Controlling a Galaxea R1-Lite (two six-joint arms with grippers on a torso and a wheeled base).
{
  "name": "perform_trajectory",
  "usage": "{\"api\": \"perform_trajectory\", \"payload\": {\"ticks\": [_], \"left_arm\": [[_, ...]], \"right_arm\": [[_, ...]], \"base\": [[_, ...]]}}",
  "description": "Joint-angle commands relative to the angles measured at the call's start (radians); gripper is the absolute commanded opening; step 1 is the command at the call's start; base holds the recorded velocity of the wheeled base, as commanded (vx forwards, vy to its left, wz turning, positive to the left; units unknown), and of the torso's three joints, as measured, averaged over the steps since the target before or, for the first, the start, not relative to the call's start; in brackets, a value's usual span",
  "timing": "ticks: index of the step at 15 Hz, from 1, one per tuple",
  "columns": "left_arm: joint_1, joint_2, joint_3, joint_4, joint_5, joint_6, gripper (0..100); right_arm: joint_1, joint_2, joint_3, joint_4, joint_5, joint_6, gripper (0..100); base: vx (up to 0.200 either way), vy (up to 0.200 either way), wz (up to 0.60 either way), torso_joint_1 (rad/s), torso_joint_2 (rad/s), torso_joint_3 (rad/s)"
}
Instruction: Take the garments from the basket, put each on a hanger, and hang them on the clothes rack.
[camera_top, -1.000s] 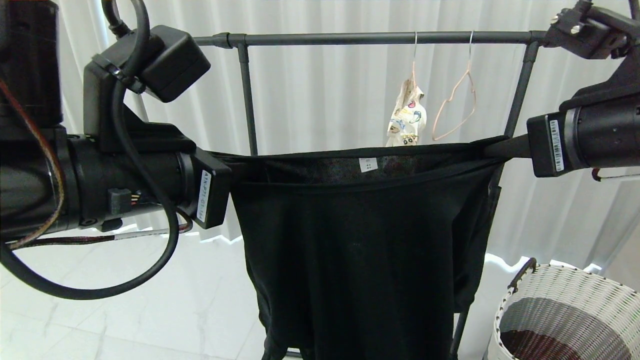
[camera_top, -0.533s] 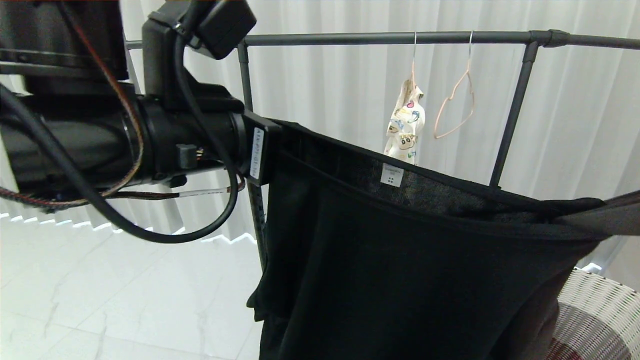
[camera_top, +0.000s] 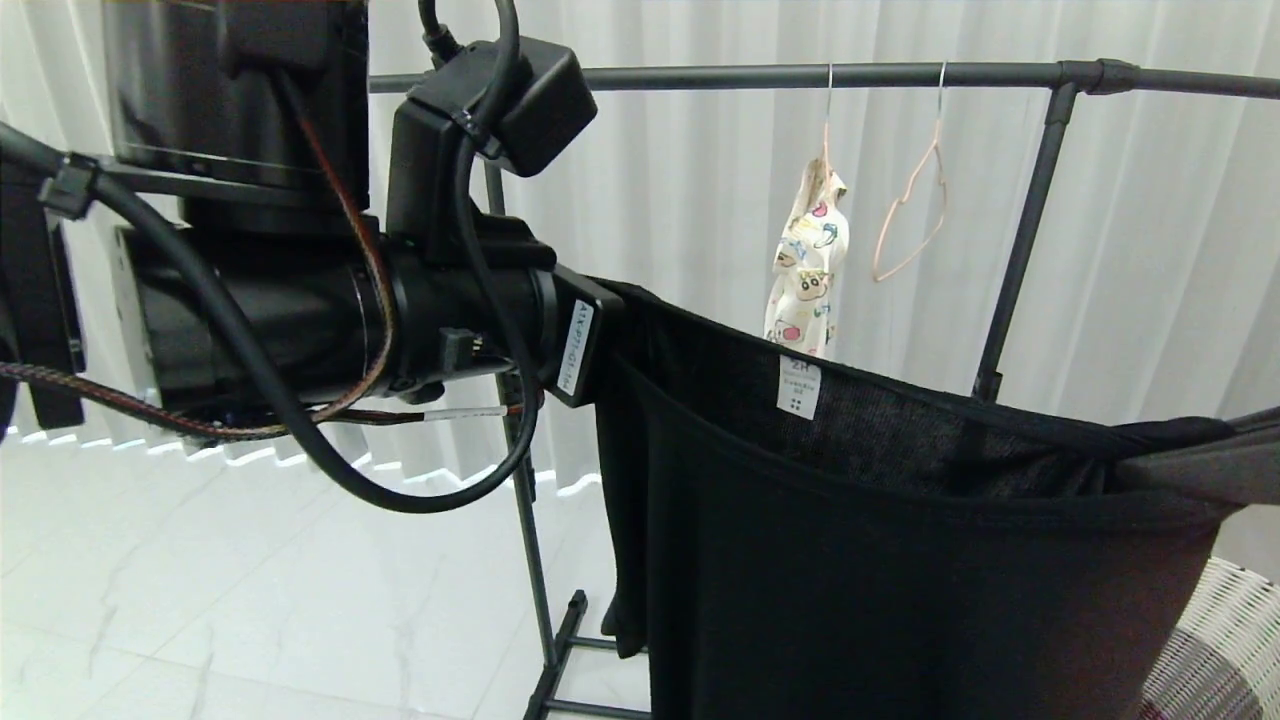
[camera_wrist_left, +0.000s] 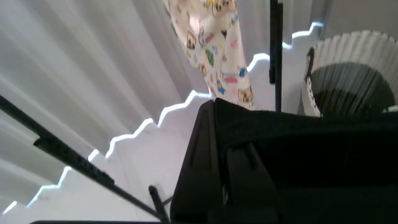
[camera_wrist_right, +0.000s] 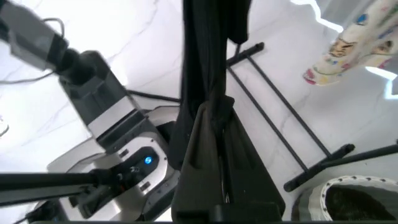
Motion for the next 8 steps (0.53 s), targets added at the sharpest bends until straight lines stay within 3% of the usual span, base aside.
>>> {"api": "perform_trajectory", "payload": {"ticks": [1, 2, 3, 5, 8], "left_arm": [[-0.017, -0.072, -0.001, 0.133, -0.002, -0.035, 0], [-0.030, -0.097, -0.014, 0.205, -0.002, -0.087, 0], [-0.062, -0.138, -0.035, 0.309, -0.003, -0.216, 0], [-0.133, -0.212, -0.055, 0.428, -0.005, -0.306, 0], [-0.263, -0.290, -0.046, 0.506, -0.006, -0.356, 0]], "right_arm": [[-0.073, 0.016, 0.006, -0.043, 0.003, -0.004, 0], [-0.097, 0.028, 0.009, -0.080, 0.003, -0.005, 0], [-0.151, 0.057, 0.012, -0.181, 0.005, -0.022, 0], [-0.199, 0.114, 0.000, -0.295, 0.010, -0.054, 0], [-0.200, 0.179, -0.018, -0.401, 0.016, -0.059, 0]], "base": [[0.000, 0.000, 0.00, 0.000, 0.00, 0.000], [0.000, 0.000, 0.00, 0.000, 0.00, 0.000], [0.000, 0.000, 0.00, 0.000, 0.00, 0.000], [0.000, 0.000, 0.00, 0.000, 0.00, 0.000], [0.000, 0.000, 0.00, 0.000, 0.00, 0.000]]}}
